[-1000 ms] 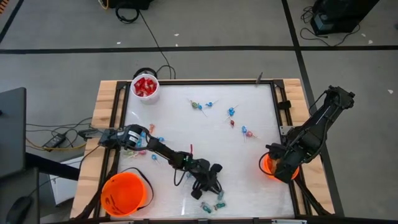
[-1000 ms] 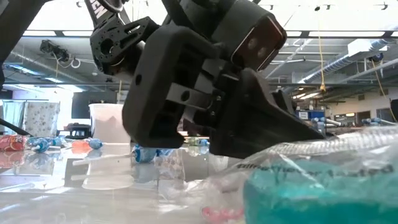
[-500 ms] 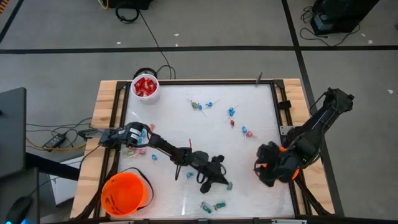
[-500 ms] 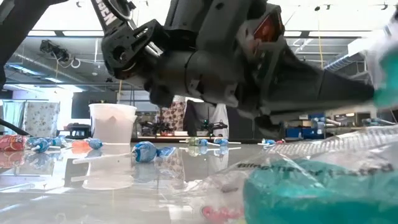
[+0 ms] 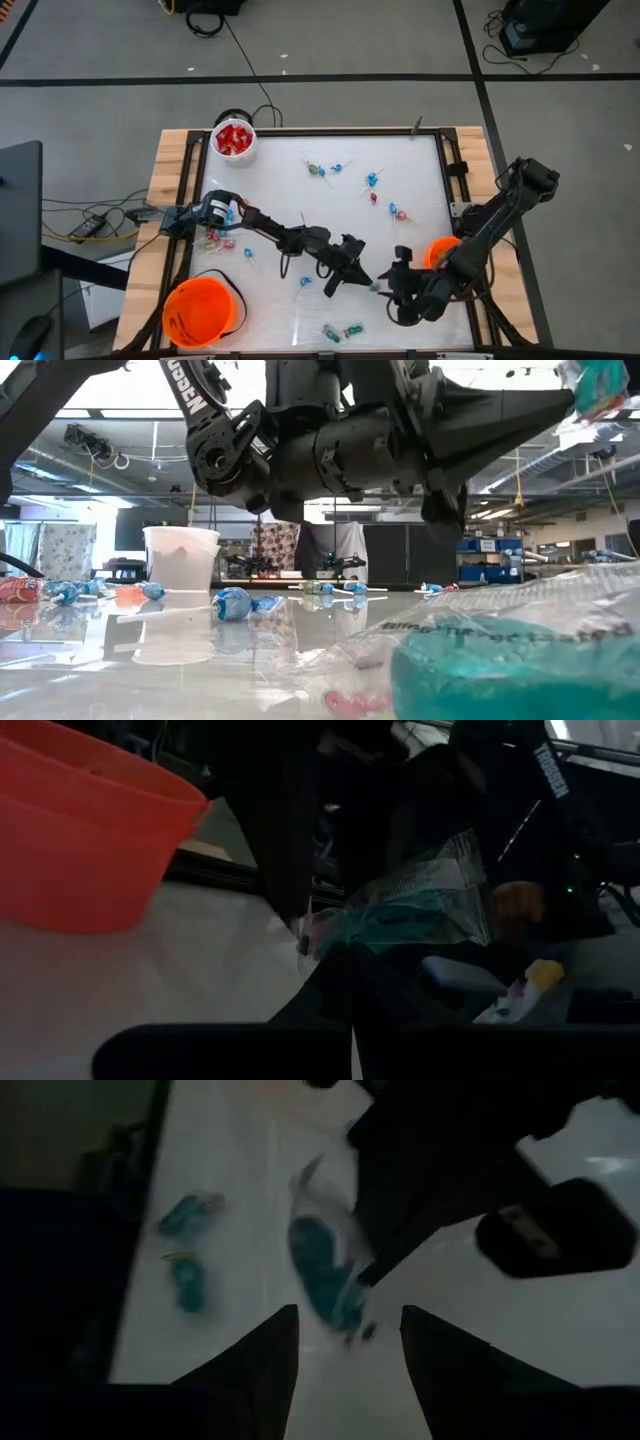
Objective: Sort candy by brand, put in halloween buckets
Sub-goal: Put the blue candy into the right orange bucket
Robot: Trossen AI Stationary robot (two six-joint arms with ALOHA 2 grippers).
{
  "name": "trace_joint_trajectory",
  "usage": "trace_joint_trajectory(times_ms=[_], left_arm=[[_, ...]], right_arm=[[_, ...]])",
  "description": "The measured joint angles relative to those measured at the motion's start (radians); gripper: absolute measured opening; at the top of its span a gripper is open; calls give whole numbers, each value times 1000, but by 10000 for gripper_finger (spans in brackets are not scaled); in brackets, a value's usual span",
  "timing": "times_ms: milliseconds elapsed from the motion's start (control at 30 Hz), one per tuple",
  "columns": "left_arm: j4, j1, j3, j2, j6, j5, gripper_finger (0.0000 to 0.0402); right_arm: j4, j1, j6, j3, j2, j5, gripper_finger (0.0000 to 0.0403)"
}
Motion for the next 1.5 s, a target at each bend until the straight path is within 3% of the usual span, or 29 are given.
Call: trace_joint_trajectory(times_ms=[200,433,700,900,1167,1300,1500], left_arm=[[-6,4,0,0,-23,0,1],[-38,17,0,-1,-137,6,20],[-34,17,0,-1,-145,120,86],[-31,10,0,-1,-5,151,128],[-32,-35,0,-1,173,156,133],[-32,-45,0,-1,210,150,133],[-33,-67,0,-1,324,105,133]], right_arm=[[28,-3,-15,0,-10,70,161],[75,-3,-54,0,-40,39,16],[49,-20,-21,0,-62,-52,6],[-227,-22,154,81,-134,-249,5],[-656,16,407,217,-212,-543,6],[-868,51,567,224,-227,-581,7],[-975,100,698,182,-212,-477,24]])
